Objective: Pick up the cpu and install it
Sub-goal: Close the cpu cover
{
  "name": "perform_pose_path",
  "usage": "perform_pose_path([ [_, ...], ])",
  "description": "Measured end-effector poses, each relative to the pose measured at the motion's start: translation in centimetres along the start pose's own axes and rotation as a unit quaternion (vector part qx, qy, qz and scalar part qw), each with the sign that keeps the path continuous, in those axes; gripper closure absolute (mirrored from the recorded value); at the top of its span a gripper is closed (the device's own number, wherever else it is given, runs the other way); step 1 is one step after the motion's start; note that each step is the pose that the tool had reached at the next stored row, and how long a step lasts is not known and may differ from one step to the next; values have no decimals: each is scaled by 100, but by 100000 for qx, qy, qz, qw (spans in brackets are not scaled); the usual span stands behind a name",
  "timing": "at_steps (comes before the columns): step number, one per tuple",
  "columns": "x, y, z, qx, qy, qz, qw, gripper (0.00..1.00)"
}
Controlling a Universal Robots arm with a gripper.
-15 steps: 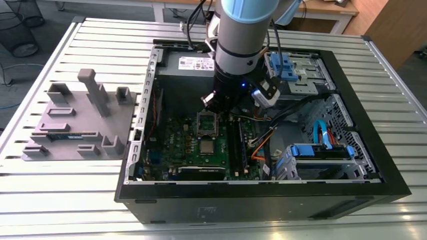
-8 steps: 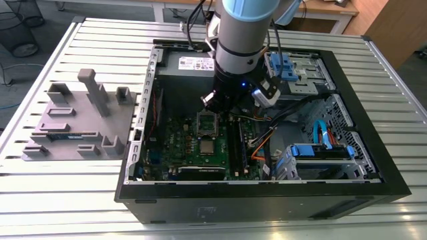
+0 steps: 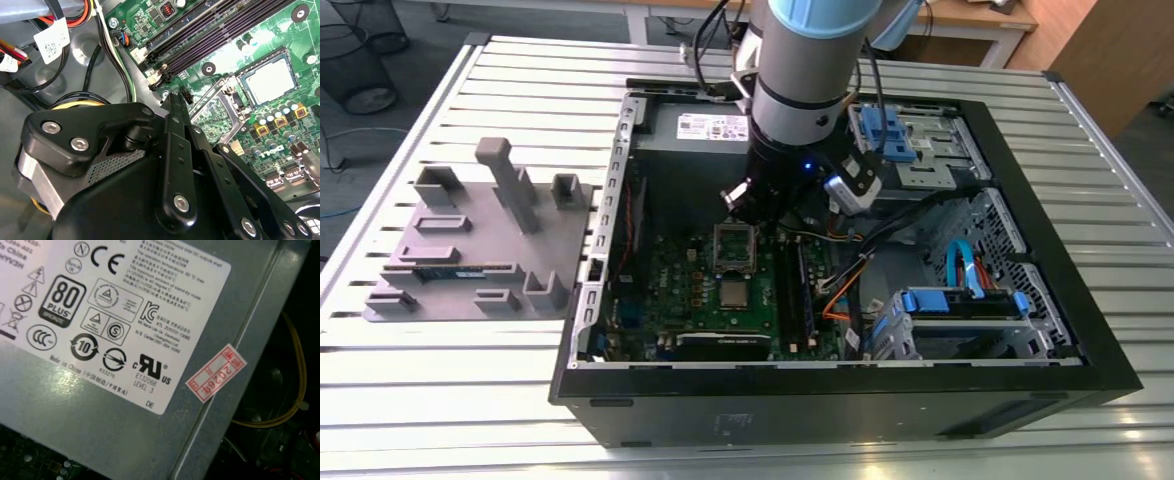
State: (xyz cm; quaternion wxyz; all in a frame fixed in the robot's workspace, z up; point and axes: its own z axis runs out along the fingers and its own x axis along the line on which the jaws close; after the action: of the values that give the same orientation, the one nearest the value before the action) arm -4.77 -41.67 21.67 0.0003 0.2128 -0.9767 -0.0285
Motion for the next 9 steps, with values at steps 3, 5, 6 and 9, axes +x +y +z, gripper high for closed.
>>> perform_pose_path([
  [3, 0, 0, -1, 4, 20, -2, 100000, 89],
  [5, 0, 0, -9, 21, 43, -2, 100000, 89],
  [6, 1, 0, -20, 21, 44, -1, 100000, 89],
  [9, 0, 3, -56, 4, 36, 2, 100000, 89],
])
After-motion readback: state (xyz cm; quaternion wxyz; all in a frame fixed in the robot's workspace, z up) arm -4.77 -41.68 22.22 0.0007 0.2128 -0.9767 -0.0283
